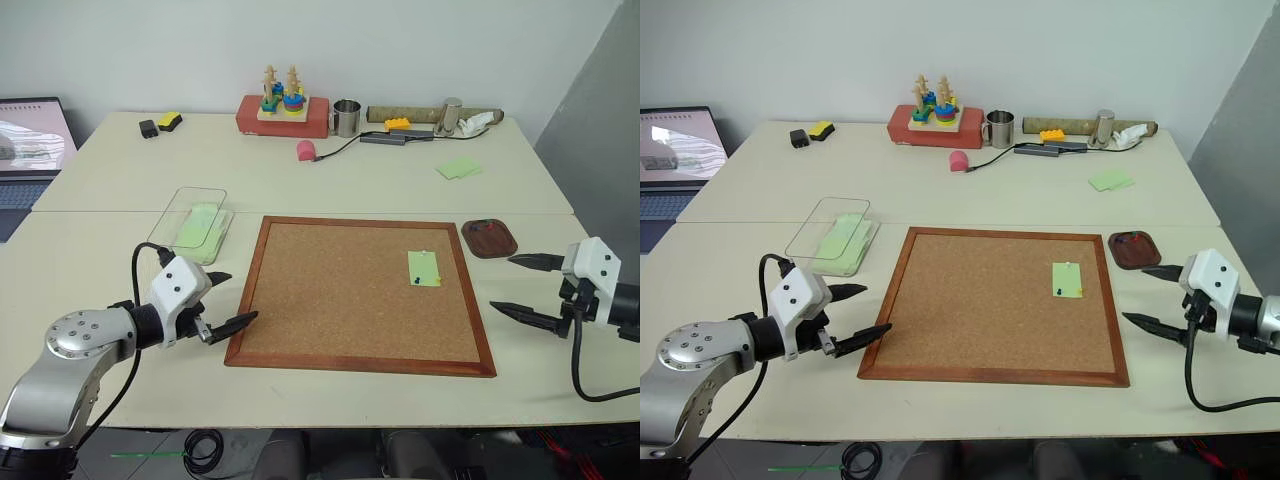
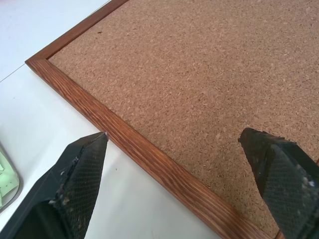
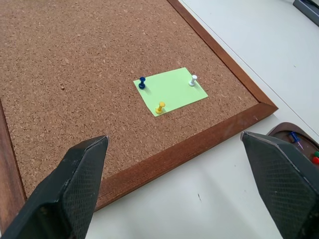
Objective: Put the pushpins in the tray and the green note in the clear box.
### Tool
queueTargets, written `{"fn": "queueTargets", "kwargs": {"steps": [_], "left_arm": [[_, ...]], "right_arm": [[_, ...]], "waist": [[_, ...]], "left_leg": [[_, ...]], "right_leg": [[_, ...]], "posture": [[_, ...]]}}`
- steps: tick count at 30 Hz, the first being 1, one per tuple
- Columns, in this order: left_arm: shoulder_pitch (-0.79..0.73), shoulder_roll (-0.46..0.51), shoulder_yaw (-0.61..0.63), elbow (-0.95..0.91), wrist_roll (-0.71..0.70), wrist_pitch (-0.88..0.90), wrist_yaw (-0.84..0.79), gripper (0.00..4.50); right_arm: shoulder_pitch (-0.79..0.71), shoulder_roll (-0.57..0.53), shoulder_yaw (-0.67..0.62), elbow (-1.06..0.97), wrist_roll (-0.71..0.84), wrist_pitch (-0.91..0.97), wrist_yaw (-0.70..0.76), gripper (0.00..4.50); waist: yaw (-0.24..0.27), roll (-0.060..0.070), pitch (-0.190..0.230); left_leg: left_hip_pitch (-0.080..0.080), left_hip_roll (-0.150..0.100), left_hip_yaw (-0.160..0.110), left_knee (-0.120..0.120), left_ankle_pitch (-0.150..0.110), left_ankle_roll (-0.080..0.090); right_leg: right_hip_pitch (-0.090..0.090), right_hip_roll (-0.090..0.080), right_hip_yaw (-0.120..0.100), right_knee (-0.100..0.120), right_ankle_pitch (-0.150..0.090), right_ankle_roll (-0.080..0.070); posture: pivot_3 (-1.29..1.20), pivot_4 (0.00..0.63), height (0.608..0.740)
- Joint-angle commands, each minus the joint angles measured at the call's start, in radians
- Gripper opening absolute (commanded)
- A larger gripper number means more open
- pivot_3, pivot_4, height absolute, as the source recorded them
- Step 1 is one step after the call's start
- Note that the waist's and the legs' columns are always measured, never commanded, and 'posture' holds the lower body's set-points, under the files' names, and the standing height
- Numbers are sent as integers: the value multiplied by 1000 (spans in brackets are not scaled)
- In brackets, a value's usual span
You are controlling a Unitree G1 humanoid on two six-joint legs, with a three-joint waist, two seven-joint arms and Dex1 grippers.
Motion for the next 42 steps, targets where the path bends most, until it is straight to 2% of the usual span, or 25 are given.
{"fn": "queueTargets", "kwargs": {"steps": [1, 30, 42], "left_arm": [[7, 2, 45, -18, -28, -16, -16, 4500], [-39, 13, 18, -5, 2, 23, -1, 4500], [-131, 3, 1, 37, -39, 23, -56, 4500]], "right_arm": [[-15, -19, -30, -13, -1, -16, 5, 4470], [-8, -10, -32, -3, -23, -31, -3, 4470], [68, 6, -109, -76, 9, 8, -29, 4470]], "waist": [[0, 0, 0], [0, 0, 0], [0, 0, 0]], "left_leg": [[0, 0, 0, 0, 0, 0], [0, 0, 0, 0, 0, 0], [0, 0, 0, 0, 0, 0]], "right_leg": [[0, 0, 0, 0, 0, 0], [0, 0, 0, 0, 0, 0], [0, 0, 0, 0, 0, 0]], "posture": [[0, 150, 740], [0, 150, 740], [0, 150, 740]]}}
